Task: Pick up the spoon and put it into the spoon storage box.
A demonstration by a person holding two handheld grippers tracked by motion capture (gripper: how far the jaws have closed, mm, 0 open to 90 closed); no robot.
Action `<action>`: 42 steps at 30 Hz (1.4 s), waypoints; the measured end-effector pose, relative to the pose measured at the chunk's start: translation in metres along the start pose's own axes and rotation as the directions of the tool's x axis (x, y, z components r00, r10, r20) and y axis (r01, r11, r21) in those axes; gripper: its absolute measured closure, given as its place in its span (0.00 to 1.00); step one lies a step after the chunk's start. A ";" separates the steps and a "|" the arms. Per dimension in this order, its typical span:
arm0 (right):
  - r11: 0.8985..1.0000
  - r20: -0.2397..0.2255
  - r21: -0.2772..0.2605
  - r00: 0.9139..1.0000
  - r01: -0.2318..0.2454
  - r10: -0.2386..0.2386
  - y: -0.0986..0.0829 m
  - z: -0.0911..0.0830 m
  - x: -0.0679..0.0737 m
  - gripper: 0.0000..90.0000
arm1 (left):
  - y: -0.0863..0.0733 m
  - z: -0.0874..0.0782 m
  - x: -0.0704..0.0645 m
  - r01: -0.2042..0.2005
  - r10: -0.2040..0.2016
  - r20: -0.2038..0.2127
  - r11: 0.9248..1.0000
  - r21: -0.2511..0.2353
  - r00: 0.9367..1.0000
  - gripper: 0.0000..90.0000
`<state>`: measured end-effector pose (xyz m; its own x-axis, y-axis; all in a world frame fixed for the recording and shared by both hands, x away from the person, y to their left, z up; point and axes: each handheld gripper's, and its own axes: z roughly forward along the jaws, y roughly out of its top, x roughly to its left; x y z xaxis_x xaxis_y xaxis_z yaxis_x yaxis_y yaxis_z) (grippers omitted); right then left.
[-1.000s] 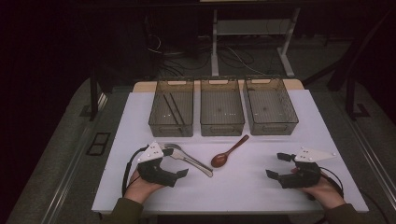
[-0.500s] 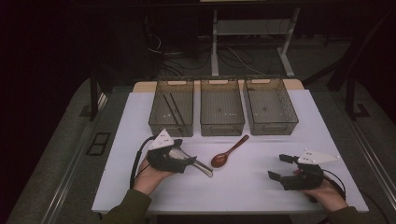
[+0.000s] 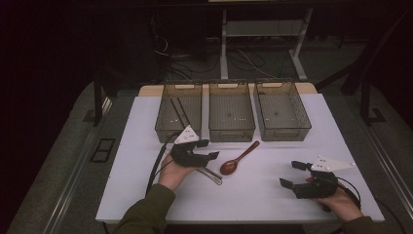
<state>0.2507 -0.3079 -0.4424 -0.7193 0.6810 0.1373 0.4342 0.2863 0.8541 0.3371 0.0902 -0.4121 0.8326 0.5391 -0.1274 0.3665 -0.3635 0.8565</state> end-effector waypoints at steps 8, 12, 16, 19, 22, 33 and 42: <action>1.000 0.002 -0.002 1.000 0.001 -0.001 0.000 -0.001 0.000 0.18 | 0.012 0.037 -0.001 0.005 -0.009 0.039 0.996 0.088 0.999 0.87; 1.000 0.003 -0.002 1.000 0.001 -0.001 0.000 -0.002 0.000 0.18 | 0.013 0.049 0.000 0.018 -0.024 0.046 0.991 0.129 0.999 0.94; 1.000 0.004 0.000 1.000 0.004 -0.004 -0.001 -0.002 0.000 0.18 | 0.010 0.054 -0.003 0.025 -0.036 0.067 0.988 0.152 0.997 0.82; 1.000 0.006 -0.002 1.000 0.004 -0.004 -0.001 -0.002 -0.001 0.18 | 0.007 0.054 -0.005 0.033 -0.046 0.076 0.985 0.167 0.996 0.75; 1.000 0.007 -0.002 1.000 0.007 -0.007 -0.001 -0.002 0.000 0.18 | 0.003 0.054 -0.008 0.036 -0.052 0.080 0.982 0.185 0.995 0.67; 1.000 0.007 -0.001 1.000 0.009 -0.009 0.000 -0.002 0.000 0.18 | -0.004 0.051 -0.017 0.034 -0.053 0.080 0.974 0.225 0.995 0.55; 1.000 0.009 0.001 1.000 0.009 -0.009 -0.001 -0.002 -0.001 0.18 | -0.007 0.058 -0.023 0.014 -0.036 0.083 0.968 0.252 0.996 0.53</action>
<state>0.2499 -0.3100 -0.4421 -0.7182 0.6846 0.1247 0.4280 0.2934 0.8548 0.3396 0.0368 -0.4442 0.8504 0.4867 -0.1998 0.4711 -0.5354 0.7010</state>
